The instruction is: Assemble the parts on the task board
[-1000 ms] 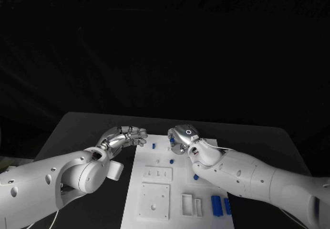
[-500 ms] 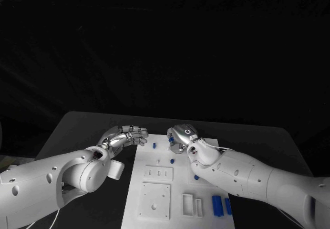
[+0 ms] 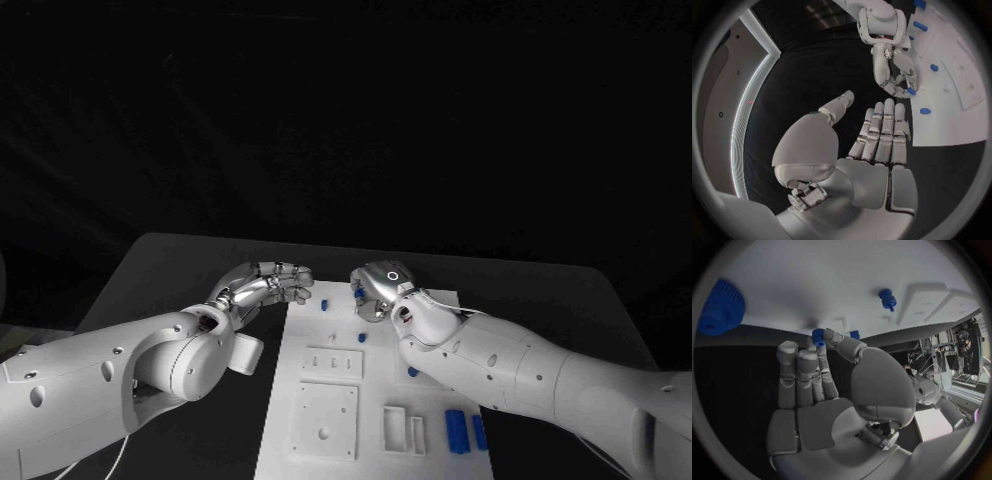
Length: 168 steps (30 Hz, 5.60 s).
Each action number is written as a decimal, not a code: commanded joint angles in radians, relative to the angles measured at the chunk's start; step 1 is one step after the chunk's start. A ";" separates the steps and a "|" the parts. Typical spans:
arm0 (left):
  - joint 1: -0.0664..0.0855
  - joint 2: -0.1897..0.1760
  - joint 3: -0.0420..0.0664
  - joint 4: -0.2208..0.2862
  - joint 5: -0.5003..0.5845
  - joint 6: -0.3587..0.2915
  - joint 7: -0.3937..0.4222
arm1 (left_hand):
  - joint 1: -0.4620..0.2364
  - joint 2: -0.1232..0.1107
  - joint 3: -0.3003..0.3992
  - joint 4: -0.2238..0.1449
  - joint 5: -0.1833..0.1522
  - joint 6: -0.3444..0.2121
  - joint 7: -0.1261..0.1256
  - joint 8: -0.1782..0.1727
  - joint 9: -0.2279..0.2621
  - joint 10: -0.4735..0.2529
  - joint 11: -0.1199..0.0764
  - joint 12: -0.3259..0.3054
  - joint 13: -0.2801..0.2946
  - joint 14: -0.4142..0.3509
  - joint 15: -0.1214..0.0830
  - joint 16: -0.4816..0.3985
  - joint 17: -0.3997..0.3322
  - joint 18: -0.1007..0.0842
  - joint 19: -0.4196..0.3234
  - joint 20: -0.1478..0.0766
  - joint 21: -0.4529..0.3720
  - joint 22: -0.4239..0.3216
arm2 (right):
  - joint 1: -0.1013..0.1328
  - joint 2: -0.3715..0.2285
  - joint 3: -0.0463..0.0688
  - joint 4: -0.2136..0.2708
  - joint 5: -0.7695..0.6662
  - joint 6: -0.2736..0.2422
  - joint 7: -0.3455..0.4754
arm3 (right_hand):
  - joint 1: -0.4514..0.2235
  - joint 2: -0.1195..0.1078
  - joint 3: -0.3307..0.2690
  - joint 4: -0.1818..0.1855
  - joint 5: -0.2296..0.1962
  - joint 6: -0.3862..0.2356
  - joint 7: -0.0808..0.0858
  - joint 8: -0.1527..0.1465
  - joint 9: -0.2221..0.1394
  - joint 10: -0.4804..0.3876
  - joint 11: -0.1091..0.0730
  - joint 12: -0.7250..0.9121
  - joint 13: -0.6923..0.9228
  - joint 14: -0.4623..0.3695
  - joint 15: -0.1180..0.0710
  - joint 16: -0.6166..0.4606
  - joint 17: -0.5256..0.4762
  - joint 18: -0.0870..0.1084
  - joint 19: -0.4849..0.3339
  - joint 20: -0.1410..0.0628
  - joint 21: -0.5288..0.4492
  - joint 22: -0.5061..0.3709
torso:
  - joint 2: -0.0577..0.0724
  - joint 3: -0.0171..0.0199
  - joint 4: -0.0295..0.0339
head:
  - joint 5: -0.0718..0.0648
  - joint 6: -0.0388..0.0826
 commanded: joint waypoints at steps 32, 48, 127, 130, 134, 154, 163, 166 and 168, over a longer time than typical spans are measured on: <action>0.008 -0.025 0.001 0.006 -0.003 0.004 0.008 | -0.008 -0.001 0.000 -0.008 0.003 -0.002 0.011 -0.003 -0.002 0.003 0.007 -0.007 -0.001 -0.008 0.002 0.000 -0.002 0.019 -0.009 0.002 0.006 0.023 | 0.032 -0.244 0.060 0.245 0.181 0.075 0.039 | -0.021 -0.112 -0.163 0.036 0.006 -0.105 0.039 -0.055 -0.011 0.037 -0.021 0.073 0.074 -0.031 -0.021 0.026 -0.025 0.063 -0.006 -0.003 -0.012 0.017 | 0.003 0.0141 -0.0197 | 0.014 0.016; 0.008 -0.024 0.001 0.003 -0.003 0.016 0.011 | -0.009 -0.002 0.001 -0.010 0.004 -0.002 0.012 -0.004 -0.003 0.000 0.009 -0.011 -0.002 -0.011 0.003 -0.001 -0.003 0.019 -0.010 0.003 0.007 0.023 | 0.036 -0.289 0.069 0.174 0.274 0.258 0.108 | -0.060 -0.089 -0.264 0.015 0.099 -0.176 0.044 -0.127 -0.015 -0.190 -0.026 1.080 1.000 -0.041 -0.025 0.149 0.086 0.063 0.032 -0.045 0.077 0.026 | 0.005 0.0269 -0.0295 | 0.015 0.017; 0.008 -0.022 0.001 -0.010 -0.005 0.015 0.003 | -0.010 -0.001 0.004 -0.013 0.004 -0.003 0.012 -0.006 -0.004 -0.002 0.010 -0.017 -0.002 -0.013 0.005 -0.001 -0.005 0.020 -0.013 0.004 0.008 0.022 | 0.007 -0.257 0.058 0.344 0.036 0.078 -0.030 | -0.109 -0.057 -0.182 0.071 0.232 -0.016 -0.007 -0.061 0.015 0.011 -0.074 1.250 1.165 -0.037 -0.070 0.162 0.166 0.063 0.014 -0.064 0.204 0.021 | 0.006 0.0227 -0.0263 | 0.014 -0.004; 0.008 -0.022 0.001 -0.010 -0.005 0.014 0.003 | -0.010 -0.001 0.005 -0.013 0.004 -0.003 0.012 -0.006 -0.005 -0.002 0.010 -0.017 -0.002 -0.013 0.005 -0.001 -0.005 0.020 -0.013 0.004 0.009 0.022 | 0.006 -0.251 0.057 0.351 0.026 0.071 -0.034 | -0.107 -0.063 -0.178 0.075 0.234 -0.015 -0.008 -0.061 0.016 0.012 -0.074 1.250 1.165 -0.036 -0.071 0.161 0.168 0.063 0.014 -0.065 0.206 0.020 | 0.006 0.0228 -0.0267 | 0.015 -0.004; 0.008 -0.023 0.001 -0.008 -0.005 0.015 0.003 | -0.010 -0.001 0.005 -0.013 0.004 -0.003 0.012 -0.006 -0.005 -0.002 0.010 -0.018 -0.002 -0.013 0.005 -0.001 -0.005 0.020 -0.014 0.004 0.009 0.022 | 0.006 -0.232 0.043 0.351 0.001 0.074 -0.034 | -0.101 -0.072 -0.166 0.084 0.221 -0.014 -0.008 -0.063 0.017 0.011 -0.075 1.247 1.164 -0.035 -0.071 0.159 0.170 0.063 0.014 -0.067 0.208 0.019 | 0.006 0.0222 -0.0274 | 0.017 -0.003; 0.008 -0.015 0.001 -0.015 -0.005 0.015 0.003 | -0.010 -0.001 0.006 -0.014 0.004 -0.003 0.012 -0.006 -0.005 -0.002 0.011 -0.019 -0.002 -0.013 0.005 -0.001 -0.005 0.020 -0.014 0.004 0.009 0.022 | -0.006 -0.154 0.001 0.302 -0.031 0.069 -0.065 | -0.093 -0.079 -0.153 0.094 0.203 -0.014 -0.008 -0.066 0.019 0.006 -0.074 1.241 1.159 -0.034 -0.071 0.156 0.172 0.063 0.013 -0.067 0.211 0.019 | 0.006 0.0219 -0.0268 | 0.021 -0.001; 0.008 -0.011 0.001 -0.020 -0.005 0.016 0.004 | -0.010 -0.001 0.006 -0.014 0.004 -0.003 0.012 -0.006 -0.005 -0.002 0.011 -0.019 -0.002 -0.014 0.005 -0.001 -0.005 0.020 -0.014 0.004 0.010 0.022 | -0.005 -0.139 0.001 0.279 -0.048 0.057 -0.089 | -0.088 -0.084 -0.144 0.099 0.189 -0.014 -0.008 -0.068 0.020 0.004 -0.074 1.238 1.158 -0.033 -0.071 0.153 0.174 0.063 0.012 -0.067 0.211 0.018 | 0.007 0.0238 -0.0277 | 0.024 -0.001; 0.008 -0.010 0.001 -0.021 -0.005 0.017 0.003 | -0.010 -0.001 0.006 -0.014 0.004 -0.003 0.013 -0.006 -0.005 -0.002 0.011 -0.019 -0.001 -0.014 0.005 -0.001 -0.005 0.020 -0.014 0.004 0.010 0.022 | -0.005 -0.134 0.002 0.272 -0.051 0.062 -0.092 | -0.086 -0.087 -0.138 0.103 0.181 -0.014 -0.008 -0.069 0.020 0.003 -0.074 1.236 1.157 -0.033 -0.071 0.151 0.174 0.063 0.011 -0.067 0.211 0.017 | 0.007 0.0245 -0.0280 | 0.024 -0.001; 0.008 -0.009 0.001 -0.022 -0.006 0.017 0.003 | -0.011 -0.001 0.006 -0.014 0.004 -0.003 0.013 -0.006 -0.005 -0.001 0.011 -0.020 -0.001 -0.014 0.005 -0.001 -0.005 0.020 -0.014 0.004 0.010 0.022 | -0.005 -0.131 0.002 0.268 -0.051 0.063 -0.091 | -0.085 -0.088 -0.136 0.104 0.178 -0.014 -0.008 -0.069 0.021 0.002 -0.074 1.235 1.157 -0.033 -0.071 0.151 0.174 0.063 0.011 -0.067 0.211 0.017 | 0.007 0.0243 -0.0277 | 0.024 -0.001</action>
